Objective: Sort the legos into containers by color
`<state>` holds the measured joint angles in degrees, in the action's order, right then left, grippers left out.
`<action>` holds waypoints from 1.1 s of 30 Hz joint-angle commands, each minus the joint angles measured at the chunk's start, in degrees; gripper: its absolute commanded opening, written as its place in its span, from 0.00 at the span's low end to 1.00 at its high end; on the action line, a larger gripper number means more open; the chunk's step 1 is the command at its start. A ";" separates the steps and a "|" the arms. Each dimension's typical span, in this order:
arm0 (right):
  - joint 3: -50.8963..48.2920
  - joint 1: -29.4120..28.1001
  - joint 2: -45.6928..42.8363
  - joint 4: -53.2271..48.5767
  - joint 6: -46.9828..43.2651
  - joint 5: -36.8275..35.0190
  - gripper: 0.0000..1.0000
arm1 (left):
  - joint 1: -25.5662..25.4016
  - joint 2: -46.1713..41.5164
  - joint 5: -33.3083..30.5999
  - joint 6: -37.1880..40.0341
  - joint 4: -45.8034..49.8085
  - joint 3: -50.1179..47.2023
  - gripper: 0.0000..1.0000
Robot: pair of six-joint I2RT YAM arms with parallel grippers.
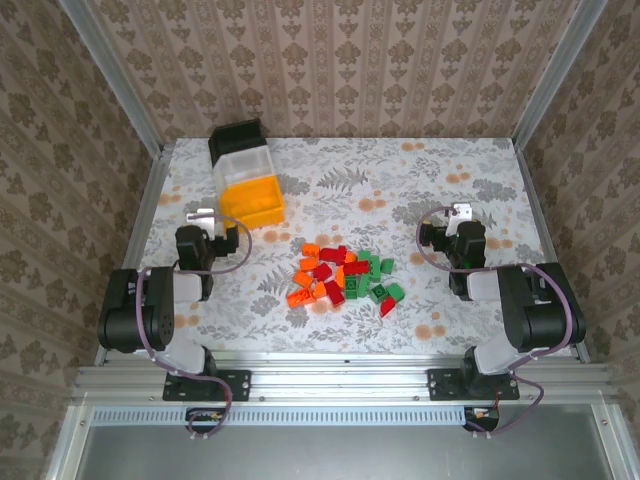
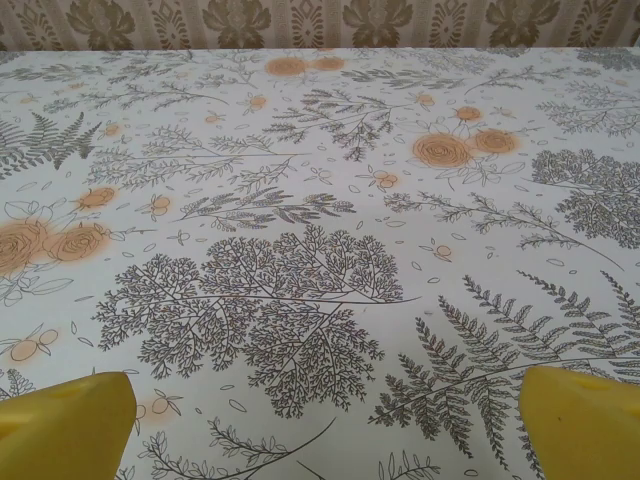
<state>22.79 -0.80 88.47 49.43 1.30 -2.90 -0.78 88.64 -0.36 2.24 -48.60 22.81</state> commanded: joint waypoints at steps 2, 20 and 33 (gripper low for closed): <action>0.80 -0.03 -0.75 -0.65 0.11 0.97 1.00 | -0.18 -0.65 0.45 1.07 0.15 0.57 1.00; 0.70 0.30 -0.75 -0.56 0.28 1.45 1.00 | 0.05 -0.64 0.52 0.69 0.24 0.66 1.00; 18.58 -2.81 -19.98 -41.88 3.85 -7.31 1.00 | -4.21 -19.85 -6.05 4.36 32.07 12.92 1.00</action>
<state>33.98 -1.56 76.60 24.40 2.39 -5.89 -4.43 75.44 -3.97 4.75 -28.21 31.53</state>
